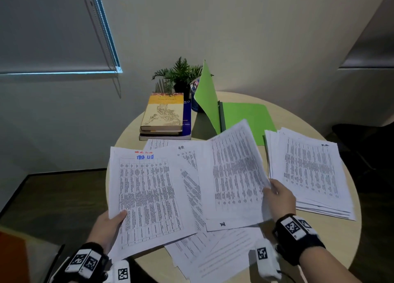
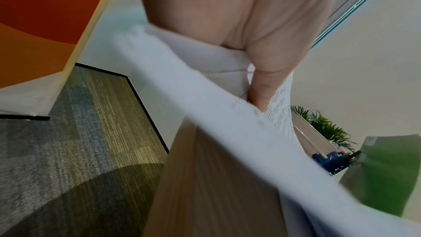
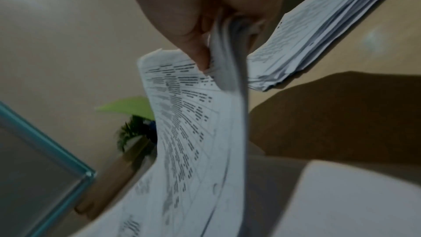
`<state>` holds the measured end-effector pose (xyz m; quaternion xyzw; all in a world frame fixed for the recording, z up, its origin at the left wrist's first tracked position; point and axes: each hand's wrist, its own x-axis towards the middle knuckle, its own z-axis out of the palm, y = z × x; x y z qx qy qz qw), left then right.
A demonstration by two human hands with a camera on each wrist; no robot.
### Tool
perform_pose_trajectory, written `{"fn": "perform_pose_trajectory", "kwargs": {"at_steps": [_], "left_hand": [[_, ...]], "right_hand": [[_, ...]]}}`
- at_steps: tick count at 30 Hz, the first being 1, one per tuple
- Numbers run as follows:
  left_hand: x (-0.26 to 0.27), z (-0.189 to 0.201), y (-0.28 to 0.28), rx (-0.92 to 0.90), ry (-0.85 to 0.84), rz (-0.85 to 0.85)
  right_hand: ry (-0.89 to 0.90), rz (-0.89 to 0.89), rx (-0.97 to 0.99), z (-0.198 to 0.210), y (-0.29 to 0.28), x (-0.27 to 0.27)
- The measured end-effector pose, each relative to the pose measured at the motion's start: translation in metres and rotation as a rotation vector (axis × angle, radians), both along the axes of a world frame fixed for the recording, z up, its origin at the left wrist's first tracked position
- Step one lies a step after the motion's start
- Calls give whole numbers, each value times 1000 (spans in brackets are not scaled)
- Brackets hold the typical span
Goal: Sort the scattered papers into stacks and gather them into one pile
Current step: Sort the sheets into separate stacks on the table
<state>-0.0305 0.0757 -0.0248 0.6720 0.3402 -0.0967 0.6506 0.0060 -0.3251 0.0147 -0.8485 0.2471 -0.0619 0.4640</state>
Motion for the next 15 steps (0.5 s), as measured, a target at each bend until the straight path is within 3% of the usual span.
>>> {"fn": "perform_pose_trajectory", "kwargs": {"at_steps": [6,10,15], "left_hand": [[4,-8,0,3,-8,-12],[6,-6,-6,5,-27,-50],[12,-2,-17,2,-63,-97]], "right_hand": [[-205,-115,193,20,-22,9],[-228,-182,305,18,-36,16],[-248,-144,428,19,-33,14]]}}
